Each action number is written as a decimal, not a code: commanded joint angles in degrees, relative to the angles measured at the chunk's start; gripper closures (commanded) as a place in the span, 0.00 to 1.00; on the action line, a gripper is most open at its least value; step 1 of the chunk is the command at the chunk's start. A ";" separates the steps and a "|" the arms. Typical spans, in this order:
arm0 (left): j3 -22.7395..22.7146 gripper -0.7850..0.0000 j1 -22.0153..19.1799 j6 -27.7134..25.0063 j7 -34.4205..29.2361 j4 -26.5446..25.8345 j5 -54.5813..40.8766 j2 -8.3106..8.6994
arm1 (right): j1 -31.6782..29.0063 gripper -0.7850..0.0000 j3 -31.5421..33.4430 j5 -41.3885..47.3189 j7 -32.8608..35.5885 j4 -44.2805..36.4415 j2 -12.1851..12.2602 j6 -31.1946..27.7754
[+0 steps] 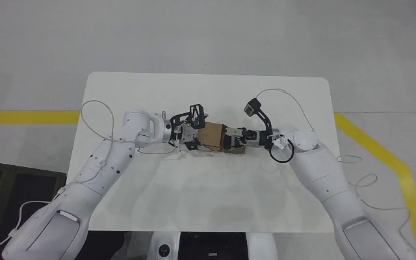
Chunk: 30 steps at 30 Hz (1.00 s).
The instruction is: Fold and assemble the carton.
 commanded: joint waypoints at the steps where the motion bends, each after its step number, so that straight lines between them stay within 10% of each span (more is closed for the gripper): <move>1: -0.11 0.00 0.09 -0.14 -0.16 -0.14 0.10 0.01 | 0.99 0.00 -0.96 0.74 0.40 1.42 -0.65 -0.56; 17: -1.48 0.00 0.64 -1.43 -1.87 -0.81 -0.01 0.28 | 5.64 0.00 -5.32 4.52 2.36 10.69 -4.77 -3.38; 30: -0.63 0.00 0.42 0.16 -4.70 0.03 -1.18 -0.36 | 2.28 0.00 1.40 0.36 3.38 5.71 -0.74 -2.36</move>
